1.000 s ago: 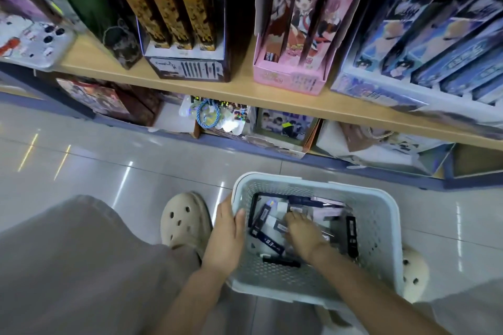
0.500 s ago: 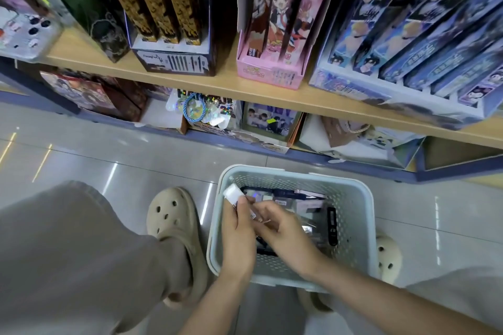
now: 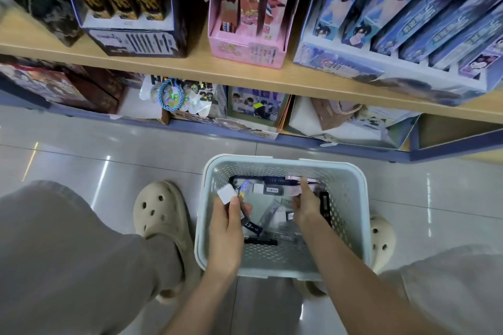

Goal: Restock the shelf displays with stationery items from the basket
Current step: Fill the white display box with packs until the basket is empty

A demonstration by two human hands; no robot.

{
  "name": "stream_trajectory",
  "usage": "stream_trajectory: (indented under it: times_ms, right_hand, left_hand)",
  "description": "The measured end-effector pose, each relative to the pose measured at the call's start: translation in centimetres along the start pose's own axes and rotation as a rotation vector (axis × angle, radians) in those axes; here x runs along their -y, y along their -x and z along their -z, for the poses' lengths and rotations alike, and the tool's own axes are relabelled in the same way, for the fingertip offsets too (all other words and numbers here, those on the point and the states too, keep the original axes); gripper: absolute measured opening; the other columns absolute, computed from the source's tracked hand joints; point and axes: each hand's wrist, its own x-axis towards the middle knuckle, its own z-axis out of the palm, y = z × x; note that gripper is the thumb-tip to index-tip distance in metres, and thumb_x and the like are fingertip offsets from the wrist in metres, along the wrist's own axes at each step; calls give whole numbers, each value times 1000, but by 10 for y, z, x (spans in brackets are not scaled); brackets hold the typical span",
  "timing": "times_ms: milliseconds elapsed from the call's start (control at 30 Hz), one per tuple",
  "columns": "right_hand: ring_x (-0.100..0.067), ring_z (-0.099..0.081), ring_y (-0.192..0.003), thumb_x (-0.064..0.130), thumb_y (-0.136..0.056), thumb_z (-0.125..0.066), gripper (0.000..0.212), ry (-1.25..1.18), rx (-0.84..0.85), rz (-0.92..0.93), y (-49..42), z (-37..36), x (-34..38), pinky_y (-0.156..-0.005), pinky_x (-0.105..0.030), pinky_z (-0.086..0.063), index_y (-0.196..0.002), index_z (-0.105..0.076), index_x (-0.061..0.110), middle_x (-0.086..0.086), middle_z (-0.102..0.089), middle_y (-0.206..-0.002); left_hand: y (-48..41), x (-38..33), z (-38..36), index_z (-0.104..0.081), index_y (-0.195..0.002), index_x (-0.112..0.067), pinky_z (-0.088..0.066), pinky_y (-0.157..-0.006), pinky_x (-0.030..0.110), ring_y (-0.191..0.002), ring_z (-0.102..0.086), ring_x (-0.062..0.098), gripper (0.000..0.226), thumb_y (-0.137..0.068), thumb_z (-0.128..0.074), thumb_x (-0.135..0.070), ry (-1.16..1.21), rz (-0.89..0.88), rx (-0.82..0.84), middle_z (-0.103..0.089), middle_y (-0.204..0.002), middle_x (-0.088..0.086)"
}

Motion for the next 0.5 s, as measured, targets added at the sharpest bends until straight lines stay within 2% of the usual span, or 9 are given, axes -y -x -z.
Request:
stream_trajectory:
  times_ms: [67,167,200,267,300,367,433,500]
  right_hand:
    - [-9,-26,-52,40,-87,-65,29,-88,18,-11,1,-1,1,-50,-20,-30,-75,-47,20,10,-35,-35]
    - [-7,-30,-49,31,-87,-68,26,-145,63,-9,2,-2,4,-48,-17,-34,-72,-50,20,12,-38,-32]
    - [-7,-33,-50,29,-86,-68,25,-163,68,-17,1,-4,6,-51,-16,-37,-73,-50,19,11,-44,-37]
    - [-6,-39,-56,27,-85,-70,21,-211,60,-38,2,-9,9,-56,-16,-41,-79,-53,17,5,-52,-60]
    - [-7,-42,-60,25,-85,-71,19,-231,52,-43,3,-11,10,-57,-17,-43,-87,-56,15,3,-51,-71]
    - [-9,-50,-69,22,-85,-71,30,-273,51,-46,6,-16,13,-58,-17,-45,-108,-56,11,1,-51,-85]
    - [-12,-53,-77,18,-85,-71,37,-324,73,-60,5,-19,16,-59,-19,-48,-116,-53,13,-2,-51,-95]
    - [-9,-55,-69,17,-86,-69,35,-362,110,-63,2,-21,17,-61,-20,-50,-117,-52,14,-2,-51,-91]
  left_hand:
    - [2,2,-2,-53,-87,2,-46,-81,33,-75,-55,6,32,-103,-33,-18,-17,-11,-2,-57,-76,1]
    - [2,6,-4,-52,-85,-6,-46,-82,40,-74,-54,10,26,-102,-34,-15,2,10,3,-56,-75,1]
    - [1,7,-4,-52,-85,-8,-47,-84,41,-74,-54,11,25,-102,-34,-15,8,22,8,-56,-75,0]
    - [1,8,-5,-52,-86,-10,-47,-85,42,-74,-54,11,24,-102,-34,-15,6,40,16,-56,-74,1]
    - [1,8,-5,-51,-86,-11,-47,-84,41,-73,-54,10,24,-102,-34,-14,6,44,16,-56,-74,1]
    - [1,8,-6,-51,-86,-10,-46,-82,39,-72,-54,7,24,-102,-35,-14,-3,41,18,-56,-73,0]
    - [2,8,-6,-51,-86,-7,-45,-79,36,-71,-55,4,24,-102,-35,-14,-21,43,25,-57,-72,-1]
    - [2,7,-6,-51,-86,-5,-44,-79,36,-70,-54,4,25,-102,-34,-15,-28,51,32,-56,-72,0]
